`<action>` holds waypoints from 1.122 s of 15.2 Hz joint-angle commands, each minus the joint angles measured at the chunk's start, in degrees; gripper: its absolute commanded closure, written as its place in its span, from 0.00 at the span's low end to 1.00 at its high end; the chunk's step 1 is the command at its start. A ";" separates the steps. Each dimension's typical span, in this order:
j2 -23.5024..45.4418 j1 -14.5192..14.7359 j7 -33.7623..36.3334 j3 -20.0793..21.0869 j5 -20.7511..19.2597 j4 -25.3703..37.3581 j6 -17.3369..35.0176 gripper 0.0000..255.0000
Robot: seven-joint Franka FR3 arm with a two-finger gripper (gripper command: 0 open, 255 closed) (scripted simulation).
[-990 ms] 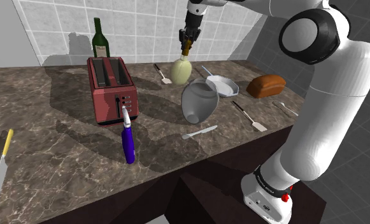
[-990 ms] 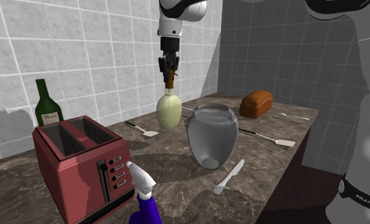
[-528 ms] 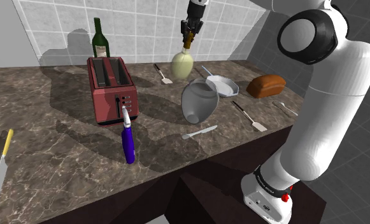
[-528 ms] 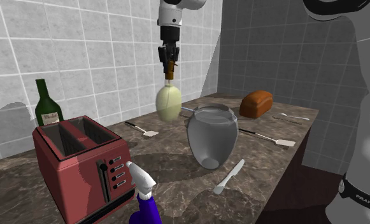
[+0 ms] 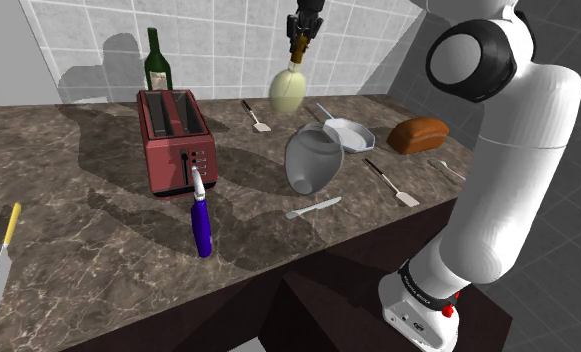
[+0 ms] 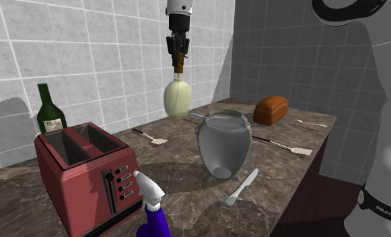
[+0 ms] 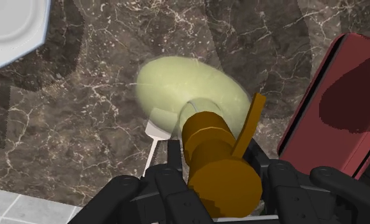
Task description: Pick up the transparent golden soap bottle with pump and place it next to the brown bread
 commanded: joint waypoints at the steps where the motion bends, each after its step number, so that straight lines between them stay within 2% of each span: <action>1: 1.07 -0.07 0.11 0.02 0.08 3.26 -2.17 1.00; 5: 3.74 -0.44 0.16 0.05 0.33 10.74 -6.98 1.00; 9: 8.00 -1.03 0.26 0.15 0.71 20.89 -12.87 1.00; 12: -1.01 -2.48 -2.74 -0.71 0.41 6.40 -7.43 1.00; 17: -10.00 -5.43 -7.92 -2.43 0.18 -6.83 -3.30 1.00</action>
